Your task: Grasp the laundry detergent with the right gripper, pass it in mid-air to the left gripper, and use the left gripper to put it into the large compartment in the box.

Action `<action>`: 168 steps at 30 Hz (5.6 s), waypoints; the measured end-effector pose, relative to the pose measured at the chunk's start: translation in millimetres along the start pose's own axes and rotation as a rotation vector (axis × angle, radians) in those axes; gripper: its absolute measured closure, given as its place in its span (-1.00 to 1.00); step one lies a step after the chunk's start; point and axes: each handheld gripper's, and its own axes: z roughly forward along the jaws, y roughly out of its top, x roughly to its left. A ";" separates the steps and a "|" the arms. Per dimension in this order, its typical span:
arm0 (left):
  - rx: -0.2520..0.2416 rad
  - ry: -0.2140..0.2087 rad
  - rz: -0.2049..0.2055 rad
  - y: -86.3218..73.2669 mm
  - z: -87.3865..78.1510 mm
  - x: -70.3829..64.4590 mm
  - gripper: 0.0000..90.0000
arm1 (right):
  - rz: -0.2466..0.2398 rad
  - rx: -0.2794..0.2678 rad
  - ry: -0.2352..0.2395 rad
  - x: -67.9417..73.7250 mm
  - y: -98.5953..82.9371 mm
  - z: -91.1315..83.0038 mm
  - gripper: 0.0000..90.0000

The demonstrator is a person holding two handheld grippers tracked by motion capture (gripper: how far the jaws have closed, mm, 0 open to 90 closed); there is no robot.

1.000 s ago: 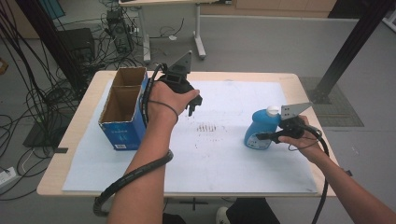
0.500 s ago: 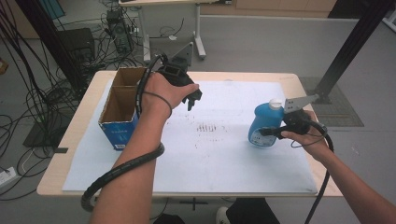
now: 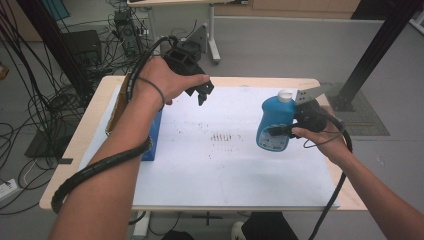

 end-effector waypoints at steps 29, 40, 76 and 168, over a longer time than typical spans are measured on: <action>-0.015 -0.041 0.428 10.2 -33.7 3.8 -0.85 | -0.136 0.008 0.203 22.1 90.4 99.2 -0.01; 0.009 -0.079 0.536 9.8 -34.1 4.1 -0.84 | -0.223 0.012 0.291 34.3 110.2 129.1 -0.01; 0.095 -0.142 0.649 3.3 -1.1 -11.7 -0.85 | -0.368 -0.029 0.395 60.7 130.5 142.8 -0.01; 0.085 -0.140 0.694 -2.1 11.2 -23.5 -0.85 | -0.360 -0.085 0.388 62.6 128.2 136.1 -0.01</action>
